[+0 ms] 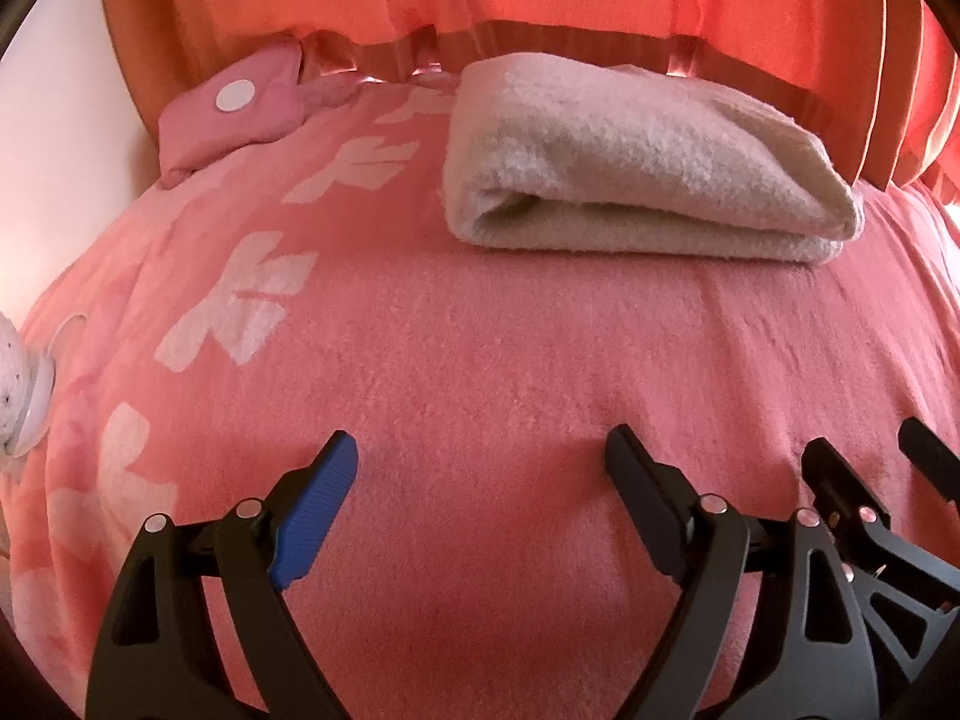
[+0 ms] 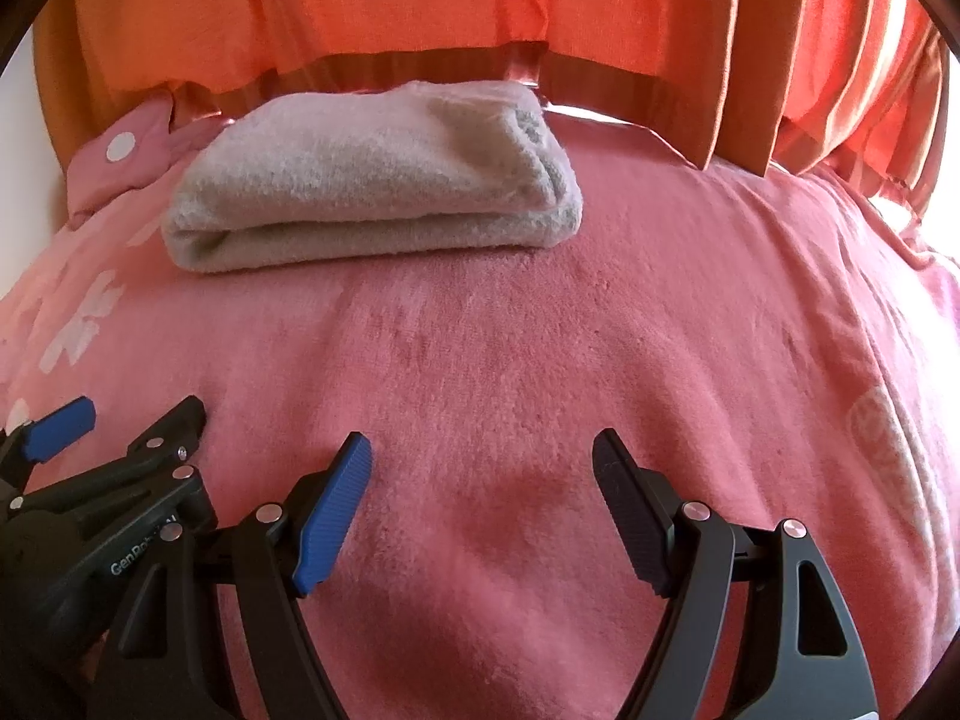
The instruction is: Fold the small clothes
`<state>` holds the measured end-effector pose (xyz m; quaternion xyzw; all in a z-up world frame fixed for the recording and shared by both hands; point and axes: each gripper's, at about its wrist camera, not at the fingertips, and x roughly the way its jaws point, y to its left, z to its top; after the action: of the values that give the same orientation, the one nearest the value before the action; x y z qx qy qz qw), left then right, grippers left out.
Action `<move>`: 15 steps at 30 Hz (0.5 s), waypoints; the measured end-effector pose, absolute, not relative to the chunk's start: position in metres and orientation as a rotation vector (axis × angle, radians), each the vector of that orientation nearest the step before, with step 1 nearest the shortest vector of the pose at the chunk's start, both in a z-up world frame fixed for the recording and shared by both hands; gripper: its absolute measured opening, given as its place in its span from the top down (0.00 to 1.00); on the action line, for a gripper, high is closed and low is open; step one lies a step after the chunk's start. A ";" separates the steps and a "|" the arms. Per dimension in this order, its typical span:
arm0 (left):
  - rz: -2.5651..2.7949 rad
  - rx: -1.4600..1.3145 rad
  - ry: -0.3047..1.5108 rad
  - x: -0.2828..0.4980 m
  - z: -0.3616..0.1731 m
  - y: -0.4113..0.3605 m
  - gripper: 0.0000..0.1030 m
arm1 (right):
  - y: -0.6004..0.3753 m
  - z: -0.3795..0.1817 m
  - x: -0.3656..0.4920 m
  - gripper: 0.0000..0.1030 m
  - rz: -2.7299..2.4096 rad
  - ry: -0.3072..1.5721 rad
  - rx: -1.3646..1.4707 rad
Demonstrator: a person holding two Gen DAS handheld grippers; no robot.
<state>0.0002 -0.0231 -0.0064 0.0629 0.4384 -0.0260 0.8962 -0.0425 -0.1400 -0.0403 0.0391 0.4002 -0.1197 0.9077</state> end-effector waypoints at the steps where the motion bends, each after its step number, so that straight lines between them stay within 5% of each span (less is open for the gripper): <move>1: -0.054 0.131 0.910 0.001 -0.006 -0.024 0.16 | -0.142 -0.039 -0.043 0.28 -0.251 0.822 0.089; 15: -0.049 0.123 0.921 0.001 -0.006 -0.024 0.16 | -0.145 -0.038 -0.041 0.28 -0.243 0.832 0.104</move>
<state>0.0010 -0.0244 -0.0064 0.0594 0.4439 -0.0235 0.8938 -0.0407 -0.1453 -0.0382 0.0503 0.4030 -0.1177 0.9062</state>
